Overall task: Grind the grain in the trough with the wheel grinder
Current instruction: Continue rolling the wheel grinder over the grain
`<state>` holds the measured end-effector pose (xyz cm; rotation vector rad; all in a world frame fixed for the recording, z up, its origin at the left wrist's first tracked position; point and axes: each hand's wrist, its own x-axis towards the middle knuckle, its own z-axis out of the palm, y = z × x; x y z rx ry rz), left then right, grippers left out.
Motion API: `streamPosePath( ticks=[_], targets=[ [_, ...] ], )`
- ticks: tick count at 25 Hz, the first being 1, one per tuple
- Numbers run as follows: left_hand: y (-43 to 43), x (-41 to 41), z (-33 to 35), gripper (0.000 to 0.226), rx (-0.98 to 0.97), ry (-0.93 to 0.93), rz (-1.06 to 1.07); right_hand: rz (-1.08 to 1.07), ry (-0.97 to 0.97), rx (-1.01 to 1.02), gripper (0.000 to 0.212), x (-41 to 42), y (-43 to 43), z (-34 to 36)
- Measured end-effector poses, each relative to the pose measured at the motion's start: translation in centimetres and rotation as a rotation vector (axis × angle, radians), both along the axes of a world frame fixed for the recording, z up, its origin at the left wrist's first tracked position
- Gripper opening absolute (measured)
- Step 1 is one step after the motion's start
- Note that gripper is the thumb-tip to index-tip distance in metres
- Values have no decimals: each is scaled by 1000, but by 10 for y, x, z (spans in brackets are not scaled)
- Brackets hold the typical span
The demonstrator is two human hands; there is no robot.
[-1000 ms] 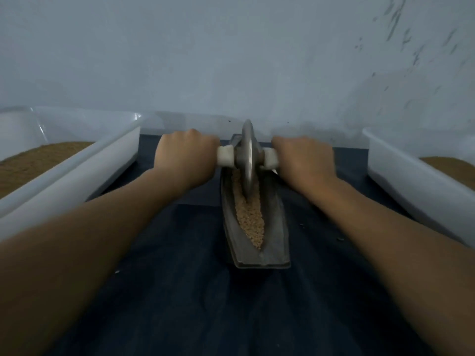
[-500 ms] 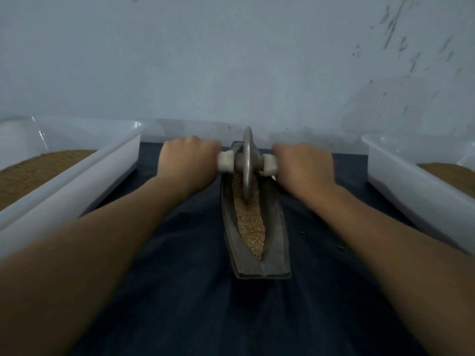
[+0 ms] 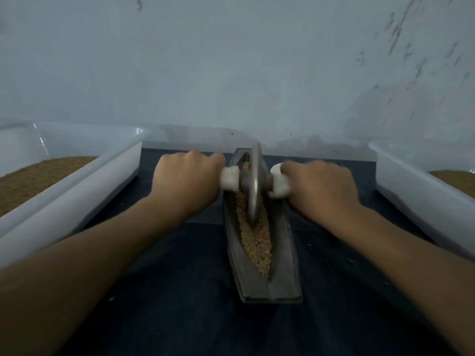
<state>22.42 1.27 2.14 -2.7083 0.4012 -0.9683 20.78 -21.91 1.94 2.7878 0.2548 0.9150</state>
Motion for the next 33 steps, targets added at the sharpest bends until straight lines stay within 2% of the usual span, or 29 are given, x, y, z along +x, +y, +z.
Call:
streamPosePath(
  ticks=[3,5,7,9,12,13,15,17,18,20,22,24,26,28,30,31,33],
  targets=[
    [-4,21,2,6,-202,204,114,-21,128,-26,15,33,25,31],
    [8,13,-3,7,-147,231,65,58,207,-88,12,25,15,31],
    [21,-5,-5,20,21,64,-114,172,146,-139,22,0,-10,17],
    [27,-18,3,27,88,-54,-211,233,20,-96,35,-24,-24,4],
    [10,-6,2,16,90,-2,-50,110,-18,-82,22,-2,-16,-7],
    [-1,2,9,7,49,58,27,35,51,-27,16,13,-5,1],
    [-16,16,26,17,-10,176,91,-39,262,92,15,35,7,19],
    [-15,18,30,21,-27,267,91,-33,367,66,11,38,8,30],
    [-6,8,25,18,-16,268,53,15,327,-4,12,26,3,27],
    [17,-20,3,14,15,83,-86,117,49,-105,21,-8,-11,10],
    [25,-34,-1,27,32,-63,-180,156,-131,-76,34,-32,-18,-2],
    [17,-21,4,24,59,-58,-132,113,-77,-42,31,-21,-15,-5],
    [-3,3,8,7,22,70,22,-7,71,-6,11,9,1,4],
    [-15,25,20,15,-68,214,91,-54,211,88,13,35,13,20],
    [-17,26,24,19,-51,251,100,-61,292,107,13,37,14,25],
    [-12,14,24,17,-3,226,72,-37,263,68,12,23,10,22],
    [5,-13,10,9,68,21,-85,73,43,2,12,-18,-9,-1]
  ],
)
